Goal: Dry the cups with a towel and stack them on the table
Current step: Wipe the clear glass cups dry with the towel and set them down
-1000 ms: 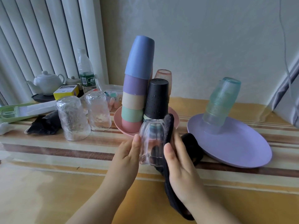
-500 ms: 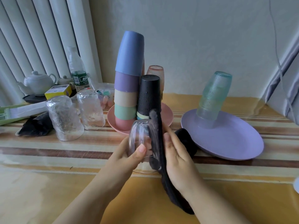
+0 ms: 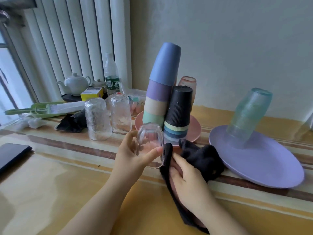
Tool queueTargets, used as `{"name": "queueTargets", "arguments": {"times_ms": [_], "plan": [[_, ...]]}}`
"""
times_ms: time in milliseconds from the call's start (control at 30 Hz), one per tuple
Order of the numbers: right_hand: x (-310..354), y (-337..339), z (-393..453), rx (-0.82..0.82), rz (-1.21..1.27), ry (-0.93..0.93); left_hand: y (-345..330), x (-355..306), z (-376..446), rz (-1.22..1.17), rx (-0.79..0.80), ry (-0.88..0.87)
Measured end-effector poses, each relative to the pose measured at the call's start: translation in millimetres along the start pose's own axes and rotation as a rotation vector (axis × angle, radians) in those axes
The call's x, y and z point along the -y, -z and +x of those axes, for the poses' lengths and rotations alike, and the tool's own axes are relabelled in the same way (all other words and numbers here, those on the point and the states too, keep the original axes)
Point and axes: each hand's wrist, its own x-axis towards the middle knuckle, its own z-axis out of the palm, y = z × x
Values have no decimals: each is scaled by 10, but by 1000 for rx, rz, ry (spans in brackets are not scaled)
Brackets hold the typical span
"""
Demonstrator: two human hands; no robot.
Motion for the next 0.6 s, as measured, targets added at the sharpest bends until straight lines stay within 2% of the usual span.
{"name": "queueTargets", "arguments": {"times_ms": [100, 200, 333, 600], "plan": [[-46, 4, 33, -71, 33, -53, 104, 34, 82, 167, -208, -7], [-69, 17, 40, -152, 97, -69, 214, 36, 181, 294, -326, 40], [-60, 63, 20, -168, 171, -53, 348, 116, 295, 426, -368, 87], [-119, 49, 36, -147, 48, 19, 484, 181, 461, 446, -342, 90]]}}
